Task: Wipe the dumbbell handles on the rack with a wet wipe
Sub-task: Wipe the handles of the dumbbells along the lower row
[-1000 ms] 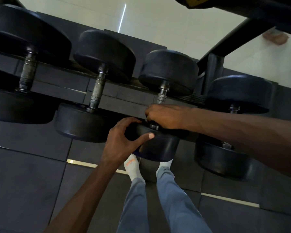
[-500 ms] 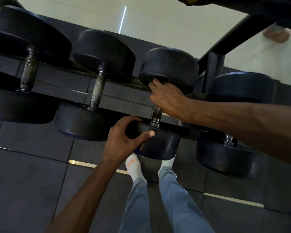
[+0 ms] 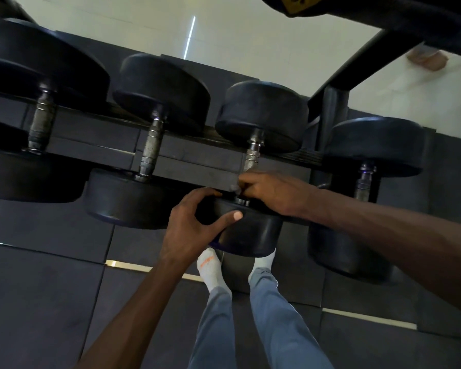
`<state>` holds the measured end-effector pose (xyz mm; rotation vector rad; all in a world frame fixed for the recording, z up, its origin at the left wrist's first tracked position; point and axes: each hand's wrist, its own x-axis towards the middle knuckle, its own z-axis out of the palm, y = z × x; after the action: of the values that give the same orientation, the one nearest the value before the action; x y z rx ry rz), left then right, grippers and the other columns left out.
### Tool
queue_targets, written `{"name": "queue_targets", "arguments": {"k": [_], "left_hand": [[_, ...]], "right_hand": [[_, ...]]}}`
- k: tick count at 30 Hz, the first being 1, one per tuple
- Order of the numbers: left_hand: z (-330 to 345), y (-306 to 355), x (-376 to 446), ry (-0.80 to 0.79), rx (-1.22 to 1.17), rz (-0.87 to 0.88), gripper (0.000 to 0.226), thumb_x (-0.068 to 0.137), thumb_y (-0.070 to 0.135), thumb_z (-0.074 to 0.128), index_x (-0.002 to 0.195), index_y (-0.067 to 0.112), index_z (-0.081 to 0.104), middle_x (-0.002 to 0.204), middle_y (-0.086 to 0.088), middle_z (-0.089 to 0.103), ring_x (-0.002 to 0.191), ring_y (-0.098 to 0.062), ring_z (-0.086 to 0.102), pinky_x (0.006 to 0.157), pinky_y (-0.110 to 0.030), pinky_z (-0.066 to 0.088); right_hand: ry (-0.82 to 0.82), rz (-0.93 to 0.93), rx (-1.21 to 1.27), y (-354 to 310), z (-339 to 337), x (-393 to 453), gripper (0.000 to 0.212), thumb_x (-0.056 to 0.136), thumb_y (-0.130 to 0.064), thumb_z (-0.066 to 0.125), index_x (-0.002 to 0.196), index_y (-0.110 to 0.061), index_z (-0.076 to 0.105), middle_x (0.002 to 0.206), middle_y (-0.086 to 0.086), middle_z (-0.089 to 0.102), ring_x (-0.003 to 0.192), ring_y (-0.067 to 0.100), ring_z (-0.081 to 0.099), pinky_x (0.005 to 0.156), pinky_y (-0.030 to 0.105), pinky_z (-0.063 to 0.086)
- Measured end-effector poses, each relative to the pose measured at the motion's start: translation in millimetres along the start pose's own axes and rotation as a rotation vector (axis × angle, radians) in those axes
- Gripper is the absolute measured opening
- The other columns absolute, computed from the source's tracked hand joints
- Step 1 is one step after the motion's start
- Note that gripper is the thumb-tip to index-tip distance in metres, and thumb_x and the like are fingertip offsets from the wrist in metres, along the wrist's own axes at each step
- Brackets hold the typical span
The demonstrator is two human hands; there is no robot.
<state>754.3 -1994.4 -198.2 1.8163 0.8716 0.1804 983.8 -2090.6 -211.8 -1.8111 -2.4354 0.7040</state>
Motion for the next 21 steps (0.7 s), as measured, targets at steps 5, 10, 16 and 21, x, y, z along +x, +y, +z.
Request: {"name": "queue_targets", "arguments": {"k": [5,10,16,21], "left_hand": [[-2.0,-0.9,0.5,-0.020,0.010,0.002,0.068,0.072,0.071,0.074,0.122,0.025,0.066,0.118,0.015,0.064,0.111,0.001,0.060,0.091,-0.012,0.049],[-0.6,-0.6,-0.1,-0.011,0.011,0.012,0.065,0.073,0.069,0.077,0.121,0.025,0.067,0.118,0.014,0.065,0.111,0.001,0.060,0.090,-0.009,0.047],[1.2,-2.8,-0.4,0.004,0.002,0.016,0.065,0.073,0.067,0.076,0.121,0.024,0.067,0.117,0.014,0.066,0.112,-0.001,0.062,0.092,-0.014,0.049],[0.9,-0.8,-0.3,0.000,-0.001,0.016,0.064,0.074,0.067,0.077,0.120,0.024,0.067,0.117,0.014,0.067,0.112,-0.003,0.063,0.092,-0.016,0.051]], "right_hand": [[0.077,0.251,-0.250,14.4,-17.7,19.1,0.022,0.098,-0.012,0.048,0.111,-0.002,0.064,0.125,0.010,0.045,0.115,0.028,0.049,0.071,0.039,0.055],[-0.145,0.328,-0.493,-4.9,-46.4,54.2,0.026,0.097,-0.006,0.051,0.115,-0.003,0.069,0.144,0.021,0.042,0.130,0.037,0.042,0.091,0.040,0.051],[-0.088,0.431,-0.481,-3.0,-46.7,45.8,0.021,0.095,-0.007,0.055,0.107,-0.003,0.072,0.143,0.020,0.045,0.129,0.035,0.047,0.069,0.032,0.046],[0.150,0.658,-0.185,-1.0,-14.8,22.8,0.040,0.090,0.004,0.055,0.130,0.003,0.059,0.150,0.020,0.038,0.119,0.041,0.053,0.077,0.048,0.056]]}}
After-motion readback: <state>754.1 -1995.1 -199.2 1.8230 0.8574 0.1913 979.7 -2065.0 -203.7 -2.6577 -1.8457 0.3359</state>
